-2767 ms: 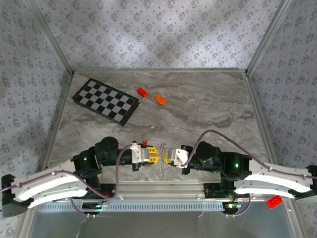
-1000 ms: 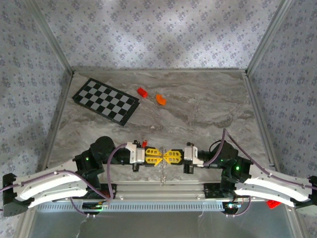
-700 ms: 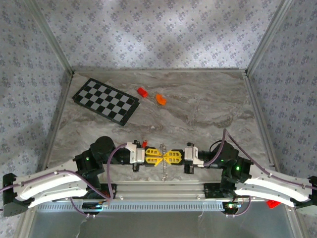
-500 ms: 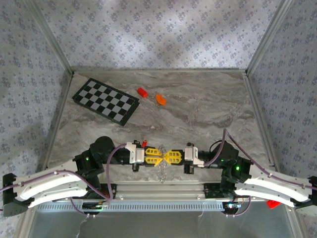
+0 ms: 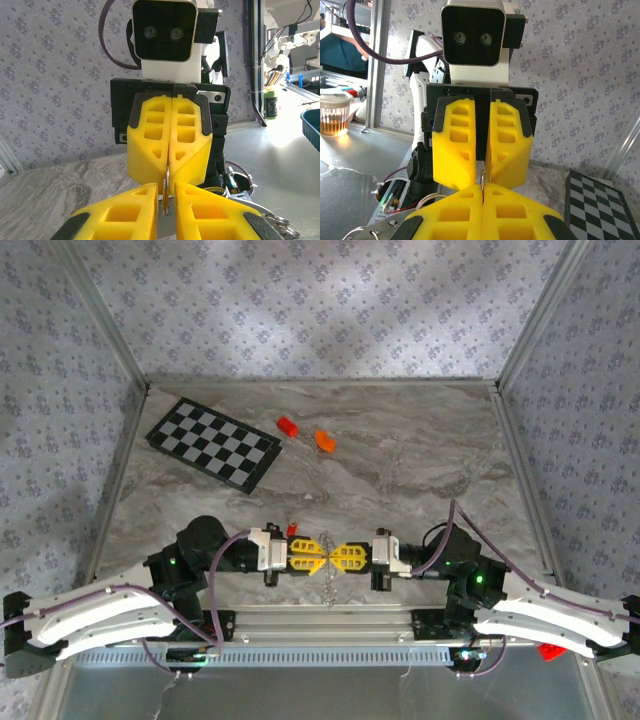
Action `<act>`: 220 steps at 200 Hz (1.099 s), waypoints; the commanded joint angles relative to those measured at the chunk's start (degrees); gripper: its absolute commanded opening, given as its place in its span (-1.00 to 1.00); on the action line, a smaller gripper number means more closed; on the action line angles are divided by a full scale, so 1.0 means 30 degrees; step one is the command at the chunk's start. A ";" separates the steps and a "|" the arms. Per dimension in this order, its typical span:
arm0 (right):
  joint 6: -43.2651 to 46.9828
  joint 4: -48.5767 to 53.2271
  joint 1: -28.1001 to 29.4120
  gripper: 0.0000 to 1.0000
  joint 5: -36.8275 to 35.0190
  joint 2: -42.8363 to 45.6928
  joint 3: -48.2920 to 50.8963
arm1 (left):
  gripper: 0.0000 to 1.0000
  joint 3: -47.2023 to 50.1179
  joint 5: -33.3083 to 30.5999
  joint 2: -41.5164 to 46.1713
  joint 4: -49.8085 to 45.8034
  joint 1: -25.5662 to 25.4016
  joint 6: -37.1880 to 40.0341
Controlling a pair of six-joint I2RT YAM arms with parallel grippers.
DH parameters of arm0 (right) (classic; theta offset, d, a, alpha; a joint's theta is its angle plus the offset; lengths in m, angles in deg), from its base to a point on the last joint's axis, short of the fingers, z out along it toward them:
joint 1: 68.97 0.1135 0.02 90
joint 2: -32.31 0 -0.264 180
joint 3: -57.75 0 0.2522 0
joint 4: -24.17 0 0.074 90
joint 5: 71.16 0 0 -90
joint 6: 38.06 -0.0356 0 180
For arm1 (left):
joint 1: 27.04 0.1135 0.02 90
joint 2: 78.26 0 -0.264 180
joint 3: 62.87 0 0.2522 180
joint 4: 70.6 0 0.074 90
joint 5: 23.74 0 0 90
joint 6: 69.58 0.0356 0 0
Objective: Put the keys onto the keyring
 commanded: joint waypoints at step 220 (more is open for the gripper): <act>-0.1820 0.7940 -0.0704 0.33 -0.4749 0.2229 -0.2946 | -1.00 -0.0537 -0.0401 0.0915 -0.1716 -0.0194 0.0762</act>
